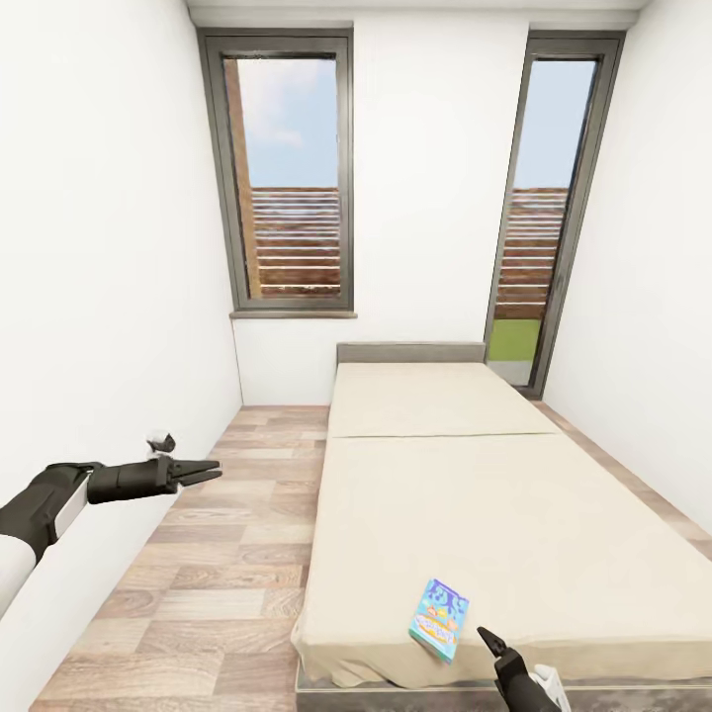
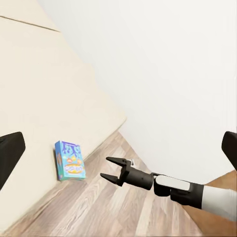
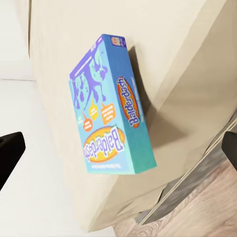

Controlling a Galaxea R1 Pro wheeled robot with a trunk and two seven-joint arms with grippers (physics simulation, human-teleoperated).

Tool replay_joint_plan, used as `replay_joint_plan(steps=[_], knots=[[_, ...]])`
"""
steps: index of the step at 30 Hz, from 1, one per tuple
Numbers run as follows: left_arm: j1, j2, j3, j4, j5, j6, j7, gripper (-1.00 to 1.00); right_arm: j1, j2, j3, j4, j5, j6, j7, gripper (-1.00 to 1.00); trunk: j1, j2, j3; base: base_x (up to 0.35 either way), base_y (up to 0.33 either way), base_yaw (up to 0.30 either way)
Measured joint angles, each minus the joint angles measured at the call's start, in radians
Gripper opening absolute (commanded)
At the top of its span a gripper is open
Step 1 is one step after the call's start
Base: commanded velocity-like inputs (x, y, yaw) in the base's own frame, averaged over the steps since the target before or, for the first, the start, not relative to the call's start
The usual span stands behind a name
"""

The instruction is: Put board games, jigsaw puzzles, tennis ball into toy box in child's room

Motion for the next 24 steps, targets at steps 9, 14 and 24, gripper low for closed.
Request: replay_joint_plan(steps=[9,14,24], knots=[[0.000,0.006,-0.002,-0.002,0.002,0.005,-0.023,1.00,0.000,0.000,0.000,0.000,0.000,0.002,0.003,1.00,0.023,-0.042,-0.019,0.000,0.000,0.000],[0.000,0.006,-0.002,-0.002,0.002,0.006,-0.023,1.00,0.000,0.000,0.000,0.000,-0.001,0.003,0.004,1.00,0.042,-0.077,-0.034,0.000,0.000,0.000],[0.000,0.000,0.000,-0.002,0.002,0.006,-0.023,1.00,0.000,0.001,0.000,-0.003,-0.024,0.132,0.009,1.00,0.080,-0.147,-0.066,0.000,0.000,0.000]])
